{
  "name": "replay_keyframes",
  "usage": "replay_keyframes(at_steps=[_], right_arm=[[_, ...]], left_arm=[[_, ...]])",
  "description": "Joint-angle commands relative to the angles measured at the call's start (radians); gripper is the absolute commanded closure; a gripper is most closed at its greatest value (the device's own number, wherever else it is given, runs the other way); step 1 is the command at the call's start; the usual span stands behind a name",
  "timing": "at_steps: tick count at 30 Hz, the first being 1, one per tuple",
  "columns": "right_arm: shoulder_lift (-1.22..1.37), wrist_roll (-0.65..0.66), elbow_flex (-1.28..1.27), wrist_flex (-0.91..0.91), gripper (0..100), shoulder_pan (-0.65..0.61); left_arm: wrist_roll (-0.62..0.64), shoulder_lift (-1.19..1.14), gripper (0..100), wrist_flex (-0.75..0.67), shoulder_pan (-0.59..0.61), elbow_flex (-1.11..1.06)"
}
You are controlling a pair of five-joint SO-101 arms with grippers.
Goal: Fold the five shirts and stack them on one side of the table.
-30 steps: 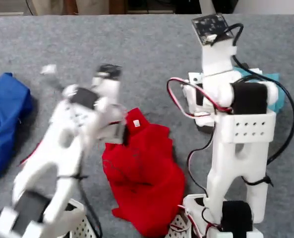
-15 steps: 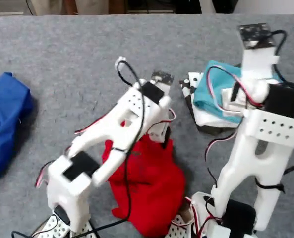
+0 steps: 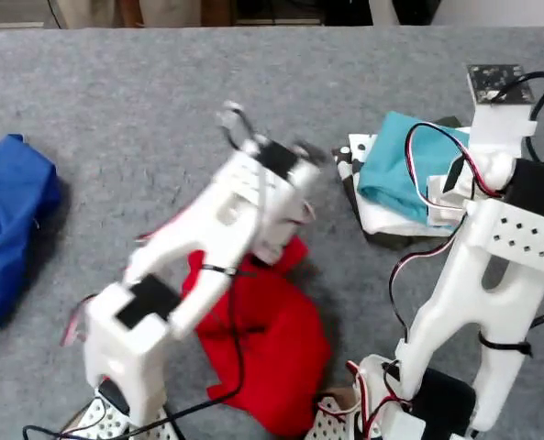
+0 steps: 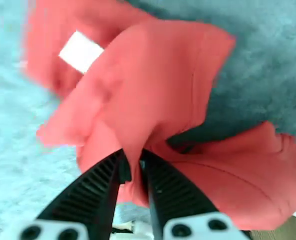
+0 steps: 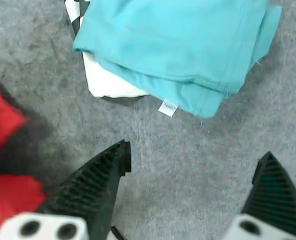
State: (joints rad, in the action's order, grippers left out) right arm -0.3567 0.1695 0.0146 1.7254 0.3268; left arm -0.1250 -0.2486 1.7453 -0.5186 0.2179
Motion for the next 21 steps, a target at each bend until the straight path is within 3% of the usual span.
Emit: replay_keyframes(at_steps=[1,5,9,12,16,21], right_arm=[[-0.019,0.011,-0.053,-0.084,62.0,0.008],[-0.019,0.011,-0.133,-0.133,61.9,-0.113],[-0.018,-0.012,-0.180,-0.138,61.7,-0.380],[-0.004,-0.104,-0.203,-0.201,61.7,-0.607],[0.114,-0.178,-0.203,-0.342,61.8,-0.848],[0.386,-0.189,-0.094,-0.440,62.0,-1.013]], left_arm=[[-0.089,0.234,98,0.015,0.126,-0.087],[-0.161,0.498,98,0.015,0.285,-0.222],[-0.201,0.725,98,0.015,0.457,-0.348],[-0.239,0.851,98,0.015,0.592,-0.459],[-0.316,0.947,98,0.014,0.758,-0.608],[-0.396,0.966,98,0.012,0.862,-0.752]])
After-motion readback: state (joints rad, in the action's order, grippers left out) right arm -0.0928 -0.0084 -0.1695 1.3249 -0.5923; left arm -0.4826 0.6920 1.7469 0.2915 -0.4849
